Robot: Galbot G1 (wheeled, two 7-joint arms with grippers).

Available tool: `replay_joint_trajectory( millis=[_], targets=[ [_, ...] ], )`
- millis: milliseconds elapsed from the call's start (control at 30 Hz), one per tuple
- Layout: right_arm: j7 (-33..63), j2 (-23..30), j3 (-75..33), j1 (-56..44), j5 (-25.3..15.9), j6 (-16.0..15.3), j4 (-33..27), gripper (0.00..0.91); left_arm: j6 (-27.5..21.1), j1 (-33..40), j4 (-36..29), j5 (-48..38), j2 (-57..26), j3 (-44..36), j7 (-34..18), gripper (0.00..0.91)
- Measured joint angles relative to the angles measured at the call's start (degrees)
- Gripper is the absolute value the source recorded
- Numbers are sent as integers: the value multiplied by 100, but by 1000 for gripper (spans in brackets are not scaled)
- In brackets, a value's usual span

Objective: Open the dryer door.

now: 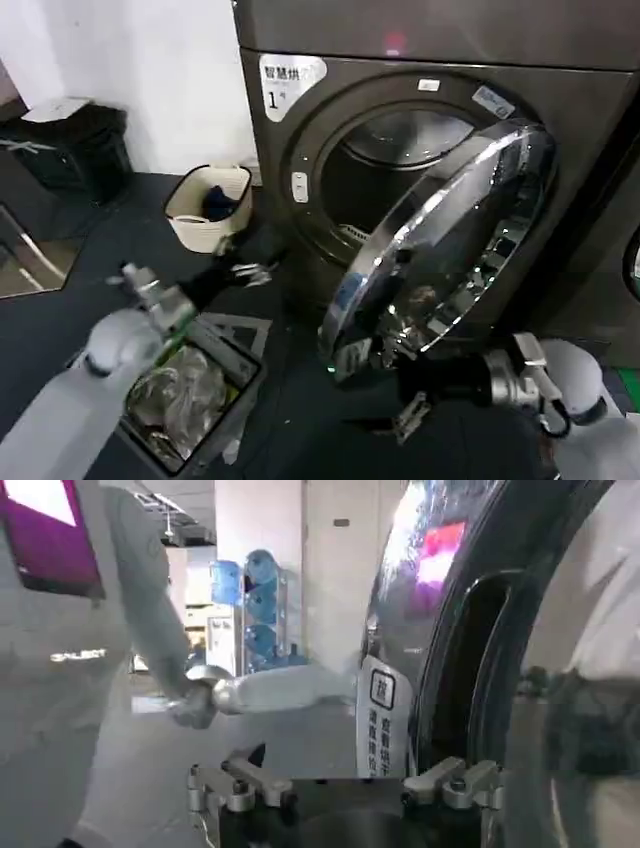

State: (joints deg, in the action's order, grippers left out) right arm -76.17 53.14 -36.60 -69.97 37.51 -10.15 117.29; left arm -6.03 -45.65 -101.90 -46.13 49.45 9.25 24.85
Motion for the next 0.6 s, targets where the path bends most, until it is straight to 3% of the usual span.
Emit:
replay_joint_trajectory(
  millis=[267,600],
  targets=[
    [33,33,-1281,-354,543,41,-366,907,80,1096,636,21,344,-1313,238,907],
    [599,300,-3350,-737,867,174,-732,907,131,1712,728,-21,684,-2354,554,907]
  ],
)
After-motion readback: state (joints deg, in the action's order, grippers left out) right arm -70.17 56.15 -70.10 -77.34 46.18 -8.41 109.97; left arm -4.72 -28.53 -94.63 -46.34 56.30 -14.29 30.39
